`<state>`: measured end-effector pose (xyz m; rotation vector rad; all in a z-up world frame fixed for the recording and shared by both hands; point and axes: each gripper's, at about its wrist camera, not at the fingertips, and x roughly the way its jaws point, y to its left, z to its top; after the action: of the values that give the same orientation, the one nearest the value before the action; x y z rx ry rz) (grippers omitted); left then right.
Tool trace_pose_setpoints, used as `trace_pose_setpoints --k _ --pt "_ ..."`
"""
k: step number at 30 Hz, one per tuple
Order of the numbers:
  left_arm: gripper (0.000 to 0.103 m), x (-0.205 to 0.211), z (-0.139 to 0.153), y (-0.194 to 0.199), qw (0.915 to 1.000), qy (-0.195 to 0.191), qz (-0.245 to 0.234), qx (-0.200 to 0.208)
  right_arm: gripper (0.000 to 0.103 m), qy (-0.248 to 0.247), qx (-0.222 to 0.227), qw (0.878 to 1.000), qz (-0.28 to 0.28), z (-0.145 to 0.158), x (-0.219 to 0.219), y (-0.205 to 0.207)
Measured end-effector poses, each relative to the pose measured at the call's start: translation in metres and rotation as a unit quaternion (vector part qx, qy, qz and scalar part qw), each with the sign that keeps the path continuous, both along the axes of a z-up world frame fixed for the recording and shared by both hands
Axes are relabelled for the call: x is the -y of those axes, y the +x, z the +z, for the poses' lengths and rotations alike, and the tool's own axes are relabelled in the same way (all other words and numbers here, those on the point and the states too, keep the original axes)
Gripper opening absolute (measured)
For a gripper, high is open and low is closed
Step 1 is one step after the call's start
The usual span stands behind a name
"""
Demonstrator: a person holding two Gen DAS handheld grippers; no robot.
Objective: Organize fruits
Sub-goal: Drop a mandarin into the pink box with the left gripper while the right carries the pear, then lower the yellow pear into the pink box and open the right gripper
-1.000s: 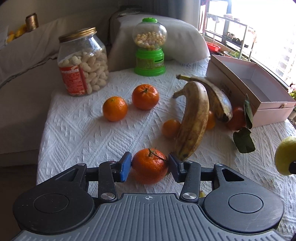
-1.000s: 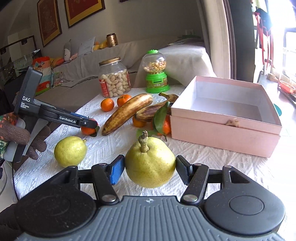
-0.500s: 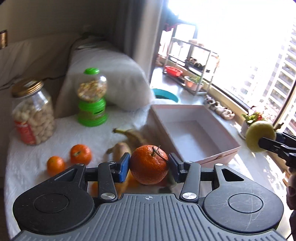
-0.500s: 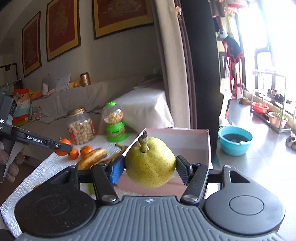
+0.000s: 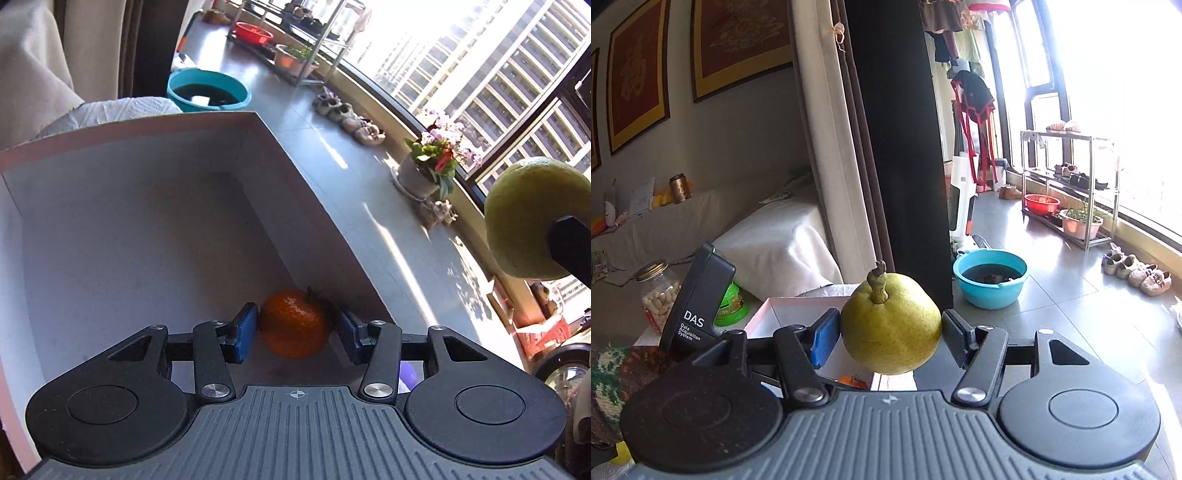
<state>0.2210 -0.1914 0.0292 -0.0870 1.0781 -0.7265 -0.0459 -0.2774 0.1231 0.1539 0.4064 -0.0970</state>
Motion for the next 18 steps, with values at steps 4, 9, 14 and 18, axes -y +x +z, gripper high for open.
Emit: trace_pose_setpoints --k 4,9,14,18 --pt "0.052 -0.014 0.005 -0.009 0.9997 -0.019 -0.011 0.014 0.061 0.011 -0.015 1.000 0.007 -0.007 0.003 0.018" --pt "0.051 -0.062 0.041 -0.039 0.9949 -0.055 0.028 0.079 0.061 0.020 -0.041 0.998 0.050 -0.006 -0.012 0.052" --pt "0.051 -0.117 0.068 -0.083 0.9846 -0.055 0.078 0.146 0.061 0.000 -0.121 0.989 0.083 -0.026 -0.037 0.102" --pt "0.051 -0.152 0.074 -0.111 0.9785 -0.045 0.109 0.169 0.061 -0.026 -0.186 0.979 0.074 -0.054 -0.047 0.134"
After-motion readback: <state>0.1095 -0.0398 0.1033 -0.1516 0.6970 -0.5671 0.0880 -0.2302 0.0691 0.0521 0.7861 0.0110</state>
